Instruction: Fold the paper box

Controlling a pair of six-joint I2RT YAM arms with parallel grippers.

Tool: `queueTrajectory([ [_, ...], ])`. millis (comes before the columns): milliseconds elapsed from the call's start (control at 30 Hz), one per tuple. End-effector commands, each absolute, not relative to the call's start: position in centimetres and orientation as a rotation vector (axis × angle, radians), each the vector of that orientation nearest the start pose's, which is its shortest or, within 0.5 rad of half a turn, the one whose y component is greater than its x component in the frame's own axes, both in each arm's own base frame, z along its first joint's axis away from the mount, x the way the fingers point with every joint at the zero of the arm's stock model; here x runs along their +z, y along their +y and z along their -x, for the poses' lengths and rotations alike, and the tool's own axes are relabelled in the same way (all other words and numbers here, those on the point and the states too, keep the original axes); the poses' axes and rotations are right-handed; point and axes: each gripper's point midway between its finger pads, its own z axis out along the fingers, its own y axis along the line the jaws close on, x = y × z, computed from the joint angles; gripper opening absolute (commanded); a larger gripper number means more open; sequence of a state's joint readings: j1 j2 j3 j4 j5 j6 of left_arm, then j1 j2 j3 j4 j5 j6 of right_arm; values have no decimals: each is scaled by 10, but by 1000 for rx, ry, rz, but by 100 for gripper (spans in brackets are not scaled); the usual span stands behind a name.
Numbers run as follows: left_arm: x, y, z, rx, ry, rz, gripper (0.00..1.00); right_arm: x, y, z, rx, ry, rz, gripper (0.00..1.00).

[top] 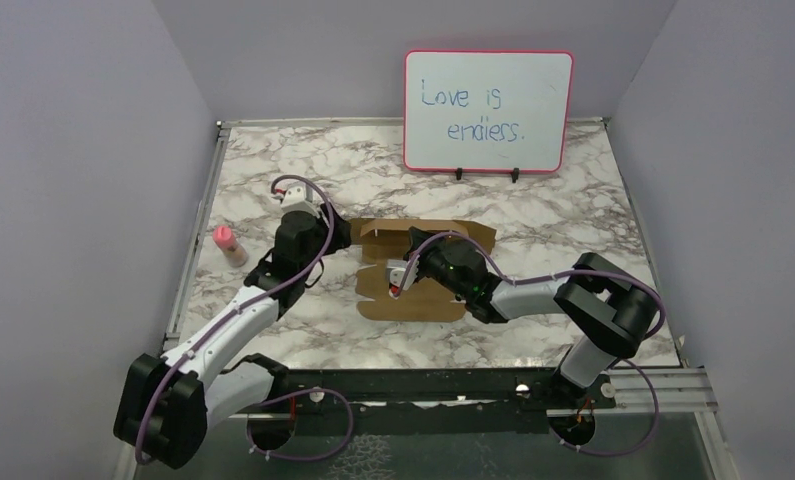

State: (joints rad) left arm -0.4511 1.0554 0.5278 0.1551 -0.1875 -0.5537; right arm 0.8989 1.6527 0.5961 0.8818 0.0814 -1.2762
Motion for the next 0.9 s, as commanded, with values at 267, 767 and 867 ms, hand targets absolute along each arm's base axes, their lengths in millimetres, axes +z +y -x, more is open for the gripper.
queueTrajectory([
  [267, 183, -82, -323, -158, 2069, 61, 84, 151, 328, -322, -327, 833, 1476, 1],
  [767, 164, -107, -348, -389, 2129, -406, 87, 153, 334, -315, -264, 817, 1477, 1],
  [867, 155, -116, -351, -438, 2144, -483, 83, 151, 334, -315, -263, 818, 1480, 1],
])
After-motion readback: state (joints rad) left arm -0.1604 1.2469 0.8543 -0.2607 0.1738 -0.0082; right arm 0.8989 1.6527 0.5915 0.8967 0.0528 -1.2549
